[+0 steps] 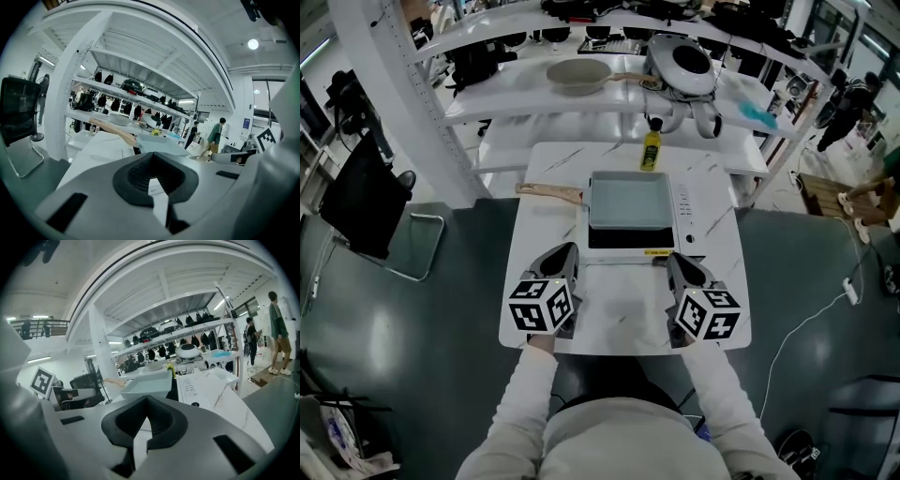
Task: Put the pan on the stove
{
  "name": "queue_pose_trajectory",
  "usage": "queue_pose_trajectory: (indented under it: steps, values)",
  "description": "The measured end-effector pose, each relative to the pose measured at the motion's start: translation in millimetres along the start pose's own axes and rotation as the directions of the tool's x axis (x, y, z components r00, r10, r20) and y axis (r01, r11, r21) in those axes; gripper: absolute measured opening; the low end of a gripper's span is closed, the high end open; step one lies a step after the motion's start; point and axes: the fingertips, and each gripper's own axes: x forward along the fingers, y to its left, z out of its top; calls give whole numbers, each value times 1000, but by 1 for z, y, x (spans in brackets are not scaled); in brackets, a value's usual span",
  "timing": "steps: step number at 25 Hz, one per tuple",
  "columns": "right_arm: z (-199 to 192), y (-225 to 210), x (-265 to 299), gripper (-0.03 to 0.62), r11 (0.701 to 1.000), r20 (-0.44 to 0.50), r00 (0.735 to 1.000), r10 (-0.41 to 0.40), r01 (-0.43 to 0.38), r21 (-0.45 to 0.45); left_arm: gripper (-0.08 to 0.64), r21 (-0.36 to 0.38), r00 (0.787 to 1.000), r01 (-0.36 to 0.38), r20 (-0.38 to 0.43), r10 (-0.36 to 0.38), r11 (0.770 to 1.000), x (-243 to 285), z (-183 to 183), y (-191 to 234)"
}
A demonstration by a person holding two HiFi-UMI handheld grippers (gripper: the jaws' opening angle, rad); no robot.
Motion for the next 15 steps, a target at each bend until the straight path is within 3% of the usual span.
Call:
queue_pose_trajectory:
  steps: [15]
  values:
    - [-5,11,-31,26,999,60,998,-30,29,12,18,18,1000,-15,17,15,1000,-37,-7,-9]
